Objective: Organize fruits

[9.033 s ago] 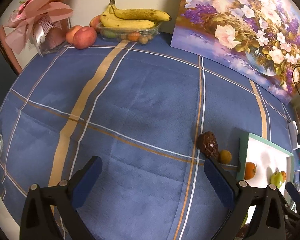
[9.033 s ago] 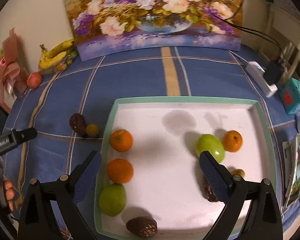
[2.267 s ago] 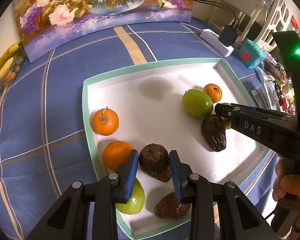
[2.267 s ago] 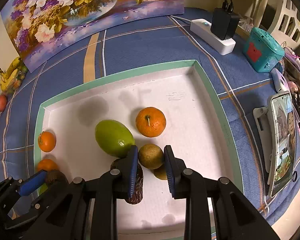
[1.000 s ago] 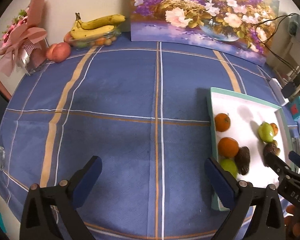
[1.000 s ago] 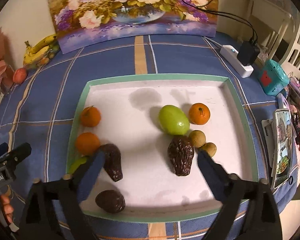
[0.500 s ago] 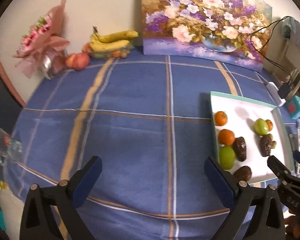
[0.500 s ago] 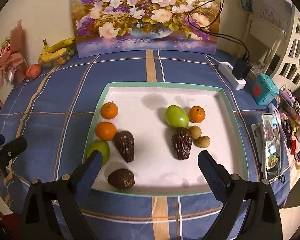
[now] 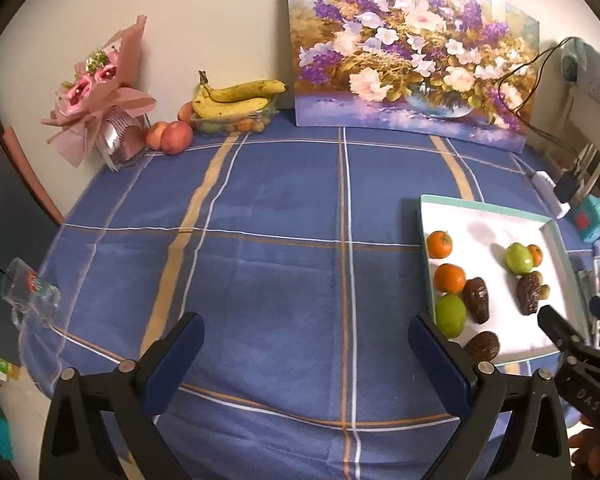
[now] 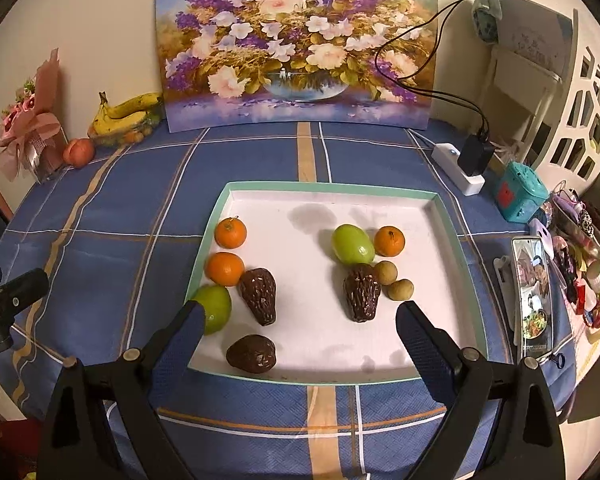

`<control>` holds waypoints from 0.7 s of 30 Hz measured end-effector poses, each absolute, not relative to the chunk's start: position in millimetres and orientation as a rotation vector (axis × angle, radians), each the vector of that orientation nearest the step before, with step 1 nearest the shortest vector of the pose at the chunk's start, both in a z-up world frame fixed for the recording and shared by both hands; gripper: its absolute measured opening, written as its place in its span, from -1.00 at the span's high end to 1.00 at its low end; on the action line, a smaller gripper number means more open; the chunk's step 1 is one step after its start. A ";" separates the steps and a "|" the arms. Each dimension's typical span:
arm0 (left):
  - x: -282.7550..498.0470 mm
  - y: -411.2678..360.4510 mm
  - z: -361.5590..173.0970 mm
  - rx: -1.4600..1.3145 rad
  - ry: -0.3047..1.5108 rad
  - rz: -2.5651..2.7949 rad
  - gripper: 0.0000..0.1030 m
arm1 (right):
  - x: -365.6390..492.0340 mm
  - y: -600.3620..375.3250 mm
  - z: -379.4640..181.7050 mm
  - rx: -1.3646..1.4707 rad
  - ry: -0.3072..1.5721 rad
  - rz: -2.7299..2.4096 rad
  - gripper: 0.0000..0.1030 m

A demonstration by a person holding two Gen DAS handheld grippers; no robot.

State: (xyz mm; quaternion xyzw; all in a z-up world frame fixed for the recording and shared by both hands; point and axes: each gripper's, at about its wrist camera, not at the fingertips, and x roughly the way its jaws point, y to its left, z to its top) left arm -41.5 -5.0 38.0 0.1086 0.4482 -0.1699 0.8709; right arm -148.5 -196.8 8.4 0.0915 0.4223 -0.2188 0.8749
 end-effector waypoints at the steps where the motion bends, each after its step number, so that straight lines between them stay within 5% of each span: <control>1: -42.1 -5.8 38.3 0.230 0.936 -0.363 -1.00 | -148.8 -197.0 8.6 0.193 0.880 -0.456 -0.87; 21: -47.1 -18.2 31.7 0.306 0.965 -0.370 -1.00 | -150.8 -198.0 6.2 0.199 0.884 -0.464 -0.87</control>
